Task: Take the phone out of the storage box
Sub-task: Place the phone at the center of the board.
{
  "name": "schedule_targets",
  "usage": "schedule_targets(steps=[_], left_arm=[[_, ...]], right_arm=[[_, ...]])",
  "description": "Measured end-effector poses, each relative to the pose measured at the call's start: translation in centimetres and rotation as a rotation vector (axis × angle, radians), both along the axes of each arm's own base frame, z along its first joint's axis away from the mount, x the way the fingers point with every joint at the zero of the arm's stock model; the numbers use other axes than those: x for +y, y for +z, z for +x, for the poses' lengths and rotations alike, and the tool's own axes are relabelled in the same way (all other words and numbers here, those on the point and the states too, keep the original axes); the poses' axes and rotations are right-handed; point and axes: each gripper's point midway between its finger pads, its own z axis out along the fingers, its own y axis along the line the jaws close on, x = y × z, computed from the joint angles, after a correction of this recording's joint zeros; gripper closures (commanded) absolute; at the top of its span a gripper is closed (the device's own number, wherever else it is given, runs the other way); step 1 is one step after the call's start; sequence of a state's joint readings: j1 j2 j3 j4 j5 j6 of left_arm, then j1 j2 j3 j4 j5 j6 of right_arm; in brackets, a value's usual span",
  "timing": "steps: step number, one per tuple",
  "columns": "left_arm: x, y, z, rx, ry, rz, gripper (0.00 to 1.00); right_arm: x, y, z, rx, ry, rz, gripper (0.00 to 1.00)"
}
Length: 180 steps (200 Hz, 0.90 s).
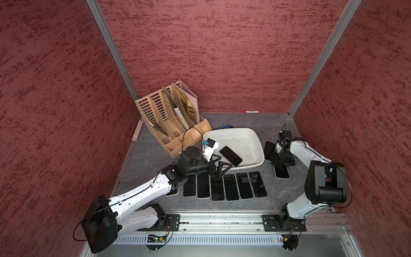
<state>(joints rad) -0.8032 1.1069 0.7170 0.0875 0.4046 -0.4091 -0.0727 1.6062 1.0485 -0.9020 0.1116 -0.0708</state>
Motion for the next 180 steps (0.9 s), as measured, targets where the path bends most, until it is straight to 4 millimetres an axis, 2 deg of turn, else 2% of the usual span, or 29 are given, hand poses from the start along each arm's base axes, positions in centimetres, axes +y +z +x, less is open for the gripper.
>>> schedule_targets(steps=[50, 84, 117, 148, 165, 180], left_arm=[[0.0, -0.1, 0.1, 0.003, 0.002, 0.002, 0.0], [0.4, -0.2, 0.0, 0.001, 0.016, 0.002, 0.0], [1.0, 0.2, -0.3, -0.008, 0.03, -0.001, 0.0], [1.5, 0.5, -0.4, -0.014, 0.044, -0.001, 0.0], [1.6, 0.4, -0.5, -0.011, 0.047, 0.005, 0.0], [1.8, 0.2, -0.5, -0.007, 0.053, 0.015, 0.0]], right_arm=[[3.7, -1.6, -1.4, 0.06, 0.233, -0.009, 0.38], [5.1, -2.7, -1.7, 0.102, 0.316, -0.012, 0.36], [5.6, -3.6, -1.8, 0.131, 0.337, -0.016, 0.26], [5.6, -3.6, -1.7, 0.141, 0.339, -0.018, 0.17], [5.6, -3.6, -1.7, 0.141, 0.337, -0.022, 0.05], [5.5, -3.5, -1.5, 0.136, 0.341, -0.028, 0.02]])
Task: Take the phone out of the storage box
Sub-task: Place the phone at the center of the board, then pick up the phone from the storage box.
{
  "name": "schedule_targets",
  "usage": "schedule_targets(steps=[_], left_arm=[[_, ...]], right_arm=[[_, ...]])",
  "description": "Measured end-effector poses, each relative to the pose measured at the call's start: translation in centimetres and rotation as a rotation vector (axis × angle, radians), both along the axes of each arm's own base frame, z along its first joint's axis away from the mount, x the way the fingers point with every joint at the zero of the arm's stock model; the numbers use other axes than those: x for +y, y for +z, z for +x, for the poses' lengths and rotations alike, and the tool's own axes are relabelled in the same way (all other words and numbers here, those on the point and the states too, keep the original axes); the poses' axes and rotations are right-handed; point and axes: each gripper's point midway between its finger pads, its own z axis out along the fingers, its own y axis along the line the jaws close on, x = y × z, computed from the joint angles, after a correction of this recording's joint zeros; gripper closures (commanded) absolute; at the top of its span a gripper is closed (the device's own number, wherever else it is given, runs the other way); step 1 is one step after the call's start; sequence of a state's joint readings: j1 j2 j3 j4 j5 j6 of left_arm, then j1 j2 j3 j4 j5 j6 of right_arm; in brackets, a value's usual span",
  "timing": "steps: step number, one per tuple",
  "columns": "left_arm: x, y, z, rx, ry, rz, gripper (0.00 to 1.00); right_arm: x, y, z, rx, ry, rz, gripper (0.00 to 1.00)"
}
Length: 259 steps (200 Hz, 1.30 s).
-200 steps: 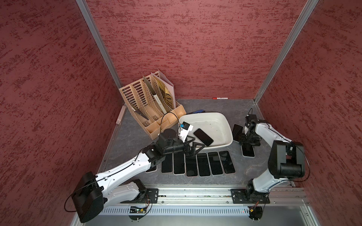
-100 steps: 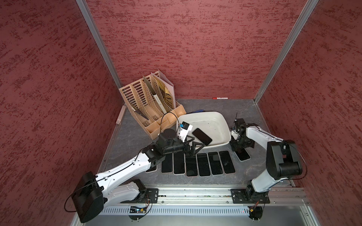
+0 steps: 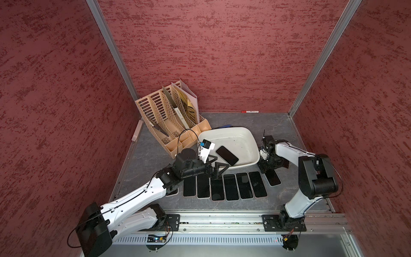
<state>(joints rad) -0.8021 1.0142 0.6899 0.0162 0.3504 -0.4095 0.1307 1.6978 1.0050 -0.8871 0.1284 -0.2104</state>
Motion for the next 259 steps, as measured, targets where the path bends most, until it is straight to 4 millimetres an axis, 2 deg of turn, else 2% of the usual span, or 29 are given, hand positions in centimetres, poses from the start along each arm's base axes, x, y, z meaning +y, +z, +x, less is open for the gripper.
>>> schedule_targets(steps=[36, 68, 88, 107, 121, 132, 146, 156, 167, 181, 201, 218, 259], left_arm=[[0.5, -0.4, 0.5, 0.004, 0.028, 0.019, 0.0], [1.0, -0.6, 1.3, 0.006, 0.059, 0.026, 0.0], [1.5, -0.6, 1.8, 0.005, 0.085, 0.028, 0.0], [1.9, -0.6, 2.4, 0.009, 0.116, 0.028, 0.0], [2.5, -0.4, 2.9, 0.013, 0.143, 0.02, 0.0], [2.9, -0.2, 3.3, 0.016, 0.163, 0.011, 0.0], [3.6, 0.2, 3.9, 0.018, 0.185, -0.003, 0.0], [4.1, 0.4, 4.2, 0.021, 0.197, -0.013, 0.0], [4.7, 0.5, 4.5, 0.027, 0.214, -0.024, 0.0], [5.4, 0.5, 4.7, 0.037, 0.232, -0.038, 0.0], [6.5, 0.4, 4.8, 0.04, 0.255, -0.051, 0.0], [7.4, 0.3, 4.7, 0.038, 0.268, -0.06, 0.0], [8.8, 0.4, 3.8, 0.011, 0.286, -0.084, 0.0]], right_arm=[[0.0, 0.8, 0.2, -0.029, 0.002, -0.003, 0.02], [-0.9, 3.2, 0.8, -0.117, -0.03, -0.031, 0.02], [-3.0, 5.7, 1.3, -0.216, -0.105, -0.089, 0.02], [-5.3, 9.3, 1.8, -0.329, -0.207, -0.142, 0.02], [-6.2, 12.3, 2.6, -0.42, -0.272, -0.14, 0.02], [-5.8, 14.8, 3.4, -0.491, -0.301, -0.092, 0.02], [-3.9, 17.5, 4.7, -0.566, -0.303, 0.029, 0.02], [-1.6, 18.9, 5.4, -0.594, -0.272, 0.145, 0.02], [0.9, 19.7, 5.7, -0.599, -0.224, 0.224, 0.02], [5.1, 19.7, 5.7, -0.572, -0.125, 0.31, 0.02], [10.4, 18.4, 5.5, -0.498, 0.006, 0.378, 0.02], [14.5, 16.2, 5.1, -0.424, 0.111, 0.393, 0.02], [21.2, 10.3, 4.8, -0.262, 0.287, 0.358, 0.02]])
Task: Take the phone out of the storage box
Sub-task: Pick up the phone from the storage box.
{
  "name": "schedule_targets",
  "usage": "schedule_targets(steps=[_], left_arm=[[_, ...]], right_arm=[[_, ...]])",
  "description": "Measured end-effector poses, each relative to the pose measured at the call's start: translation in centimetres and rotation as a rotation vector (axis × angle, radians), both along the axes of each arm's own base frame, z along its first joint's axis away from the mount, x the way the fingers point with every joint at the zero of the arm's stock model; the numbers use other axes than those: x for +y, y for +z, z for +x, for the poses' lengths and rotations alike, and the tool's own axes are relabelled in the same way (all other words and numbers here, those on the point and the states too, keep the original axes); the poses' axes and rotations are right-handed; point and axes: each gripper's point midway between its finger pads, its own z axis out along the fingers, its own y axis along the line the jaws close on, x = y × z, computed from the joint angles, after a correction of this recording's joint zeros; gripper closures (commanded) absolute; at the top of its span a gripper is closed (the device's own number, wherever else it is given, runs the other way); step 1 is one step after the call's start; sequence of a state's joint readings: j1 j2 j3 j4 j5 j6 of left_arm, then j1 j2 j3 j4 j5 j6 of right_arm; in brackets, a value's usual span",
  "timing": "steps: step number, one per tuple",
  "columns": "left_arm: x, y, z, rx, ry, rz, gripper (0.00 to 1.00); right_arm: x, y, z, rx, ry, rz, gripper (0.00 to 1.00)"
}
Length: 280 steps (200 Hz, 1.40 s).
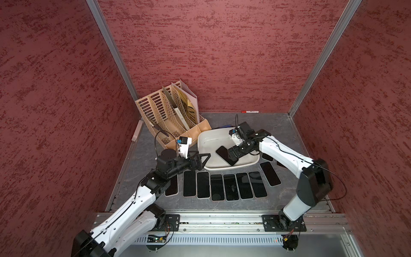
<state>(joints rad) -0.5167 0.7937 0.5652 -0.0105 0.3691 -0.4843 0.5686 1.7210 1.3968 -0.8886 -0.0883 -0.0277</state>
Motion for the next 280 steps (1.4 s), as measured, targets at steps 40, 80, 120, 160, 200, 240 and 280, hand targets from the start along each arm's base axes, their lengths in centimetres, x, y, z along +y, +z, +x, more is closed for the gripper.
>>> schedule_targets(steps=[40, 80, 120, 160, 200, 240, 280], left_arm=[[0.9, 0.7, -1.4, -0.042, 0.003, -0.02, 0.0], [1.9, 1.0, -2.5, -0.064, 0.021, -0.02, 0.0], [2.7, 0.9, -2.9, -0.068, 0.046, -0.009, 0.0], [2.8, 0.0, -2.6, -0.046, 0.059, 0.008, 0.0], [2.6, -0.8, -2.3, -0.022, 0.059, 0.022, 0.0], [2.5, -1.1, -2.1, -0.013, 0.059, 0.028, 0.0], [2.6, -1.0, -2.0, -0.016, 0.064, 0.029, 0.0]], right_arm=[[2.7, -3.9, 1.4, 0.046, 0.064, -0.048, 0.01], [4.0, -5.3, 3.4, 0.041, 0.091, -0.065, 0.02], [4.1, -6.8, 4.3, 0.049, 0.108, -0.102, 0.02], [3.8, -7.6, 5.0, 0.044, 0.109, -0.149, 0.01], [3.2, -8.8, 5.3, 0.056, 0.101, -0.2, 0.02], [3.0, -9.6, 5.2, 0.079, 0.101, -0.219, 0.02], [3.1, -9.9, 5.5, 0.096, 0.099, -0.217, 0.02]])
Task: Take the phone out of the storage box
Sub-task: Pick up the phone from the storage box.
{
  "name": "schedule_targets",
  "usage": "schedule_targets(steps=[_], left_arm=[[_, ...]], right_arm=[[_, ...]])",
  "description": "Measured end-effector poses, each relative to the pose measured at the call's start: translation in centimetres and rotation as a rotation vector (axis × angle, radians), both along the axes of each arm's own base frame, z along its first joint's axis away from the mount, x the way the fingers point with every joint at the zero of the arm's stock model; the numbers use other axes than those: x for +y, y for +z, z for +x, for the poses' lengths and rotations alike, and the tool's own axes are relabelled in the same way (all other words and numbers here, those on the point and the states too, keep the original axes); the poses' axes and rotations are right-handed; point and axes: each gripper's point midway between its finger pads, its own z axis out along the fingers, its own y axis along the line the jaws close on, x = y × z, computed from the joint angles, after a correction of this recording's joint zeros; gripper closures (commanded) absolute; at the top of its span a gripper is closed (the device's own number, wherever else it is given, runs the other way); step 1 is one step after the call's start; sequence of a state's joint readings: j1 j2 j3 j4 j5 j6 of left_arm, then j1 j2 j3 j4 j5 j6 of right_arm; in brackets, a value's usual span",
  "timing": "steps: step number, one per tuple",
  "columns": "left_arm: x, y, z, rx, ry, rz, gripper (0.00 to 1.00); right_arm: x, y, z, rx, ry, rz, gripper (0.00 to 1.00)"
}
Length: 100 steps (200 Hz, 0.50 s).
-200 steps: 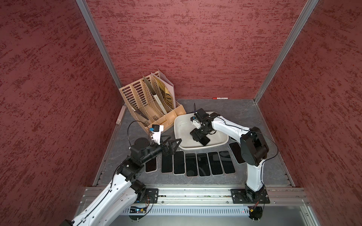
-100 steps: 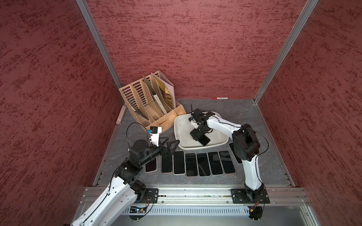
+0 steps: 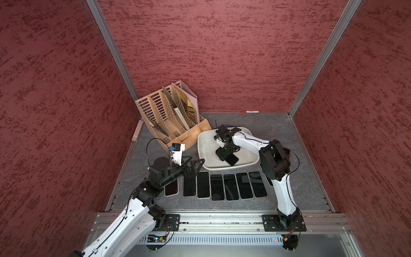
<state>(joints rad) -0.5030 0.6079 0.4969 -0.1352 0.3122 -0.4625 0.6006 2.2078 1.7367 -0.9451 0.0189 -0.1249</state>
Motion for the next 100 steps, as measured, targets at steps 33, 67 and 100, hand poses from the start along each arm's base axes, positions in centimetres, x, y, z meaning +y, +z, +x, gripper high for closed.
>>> schedule_targets(steps=[33, 67, 100], left_arm=[[0.28, 0.04, 0.1, -0.001, 0.01, 0.0, 0.0], [0.53, 0.32, -0.14, -0.01, 0.014, -0.005, 0.0], [0.85, 0.43, -0.51, -0.019, 0.02, -0.01, 0.0]], right_arm=[[0.19, -0.16, -0.1, 0.027, 0.002, 0.007, 0.03], [0.28, -0.27, -0.16, 0.05, 0.0, 0.015, 0.06], [0.31, -0.24, -0.09, 0.059, 0.0, 0.008, 0.17]])
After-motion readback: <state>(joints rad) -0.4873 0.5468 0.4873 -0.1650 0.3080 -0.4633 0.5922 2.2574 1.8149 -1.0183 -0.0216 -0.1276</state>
